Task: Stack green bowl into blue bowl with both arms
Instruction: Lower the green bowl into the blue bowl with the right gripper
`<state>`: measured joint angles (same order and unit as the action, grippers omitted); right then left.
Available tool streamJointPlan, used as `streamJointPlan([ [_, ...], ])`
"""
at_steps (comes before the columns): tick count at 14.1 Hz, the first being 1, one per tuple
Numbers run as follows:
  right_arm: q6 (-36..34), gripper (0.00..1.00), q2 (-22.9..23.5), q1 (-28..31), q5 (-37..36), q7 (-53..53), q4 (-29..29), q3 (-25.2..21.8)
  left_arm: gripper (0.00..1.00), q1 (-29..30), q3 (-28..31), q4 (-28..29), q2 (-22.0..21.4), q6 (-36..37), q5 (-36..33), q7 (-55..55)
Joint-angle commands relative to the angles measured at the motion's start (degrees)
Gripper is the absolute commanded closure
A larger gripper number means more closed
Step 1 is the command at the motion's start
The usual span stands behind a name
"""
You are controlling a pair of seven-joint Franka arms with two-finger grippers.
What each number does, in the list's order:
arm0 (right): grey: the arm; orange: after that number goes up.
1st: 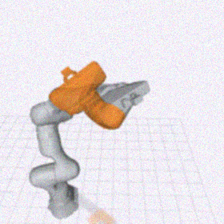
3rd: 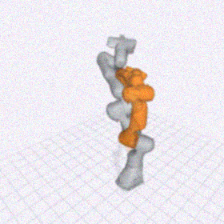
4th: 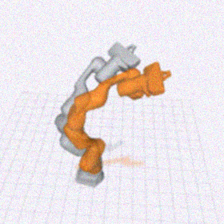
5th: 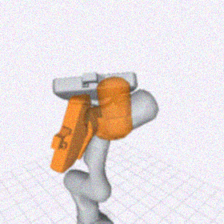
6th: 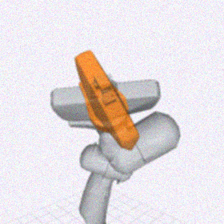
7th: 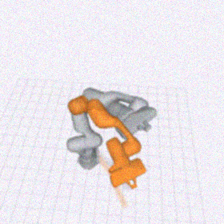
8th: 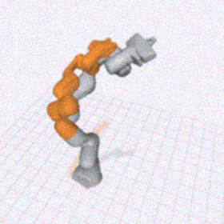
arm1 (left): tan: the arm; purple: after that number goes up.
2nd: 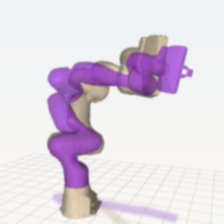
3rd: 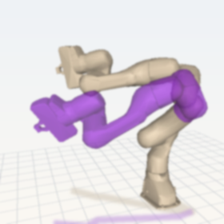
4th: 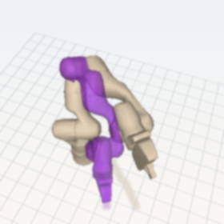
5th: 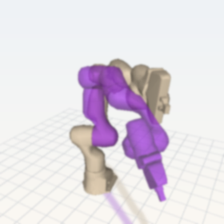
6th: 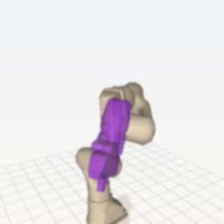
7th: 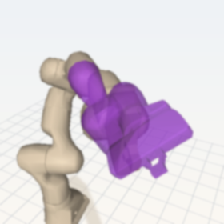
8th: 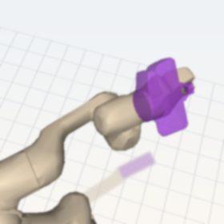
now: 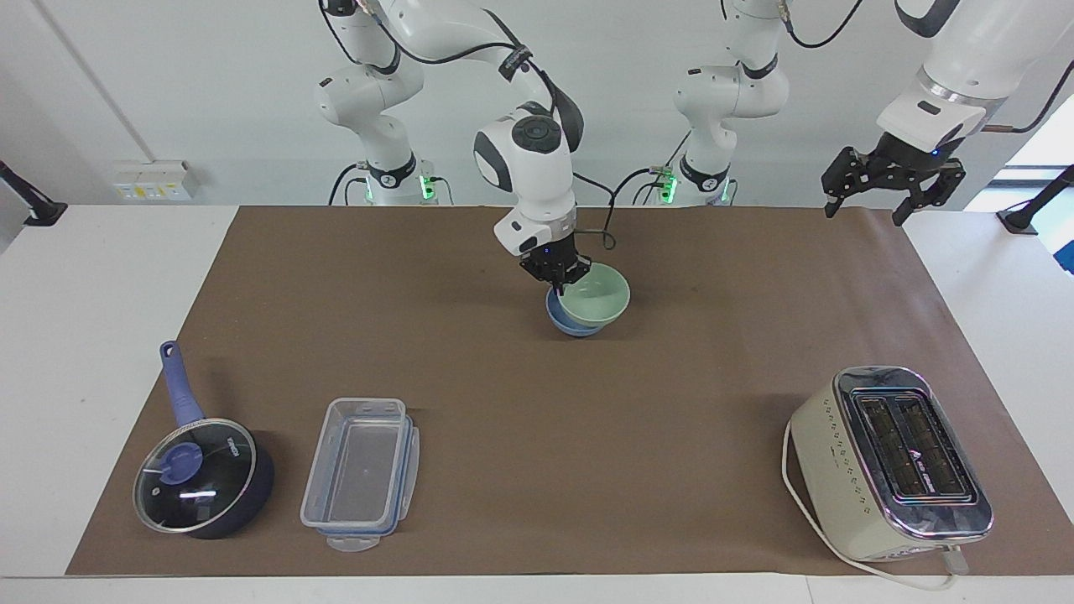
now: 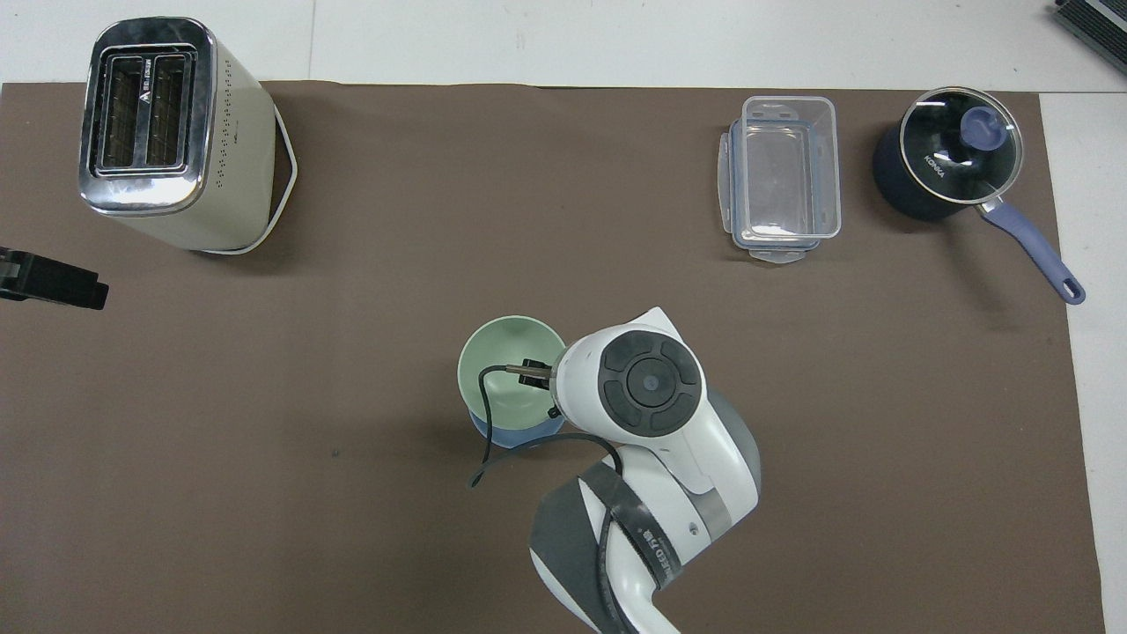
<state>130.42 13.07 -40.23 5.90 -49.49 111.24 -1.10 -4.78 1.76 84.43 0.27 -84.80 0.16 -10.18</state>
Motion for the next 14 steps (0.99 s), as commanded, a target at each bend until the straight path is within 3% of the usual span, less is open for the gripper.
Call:
streamJointPlan([
  [1, 0.0, 1.00, 0.6, 0.0, 0.0, -0.9, -0.3, -0.1, 0.00, 0.8, -0.6, 0.9, -1.1, 0.5, -1.0, -0.4],
  [6, -3.8, 1.00, -1.0, 0.5, -1.9, -0.4, -0.5, -0.2, 0.00, 0.8, -0.6, 0.9, -1.1, 0.5, -1.0, -0.4],
  [14, -2.8, 1.00, -2.0, 0.9, -1.6, 0.8, 2.7, -0.2, 0.00, 0.8, -0.6, 0.9, -1.0, 0.5, -1.0, -0.4],
])
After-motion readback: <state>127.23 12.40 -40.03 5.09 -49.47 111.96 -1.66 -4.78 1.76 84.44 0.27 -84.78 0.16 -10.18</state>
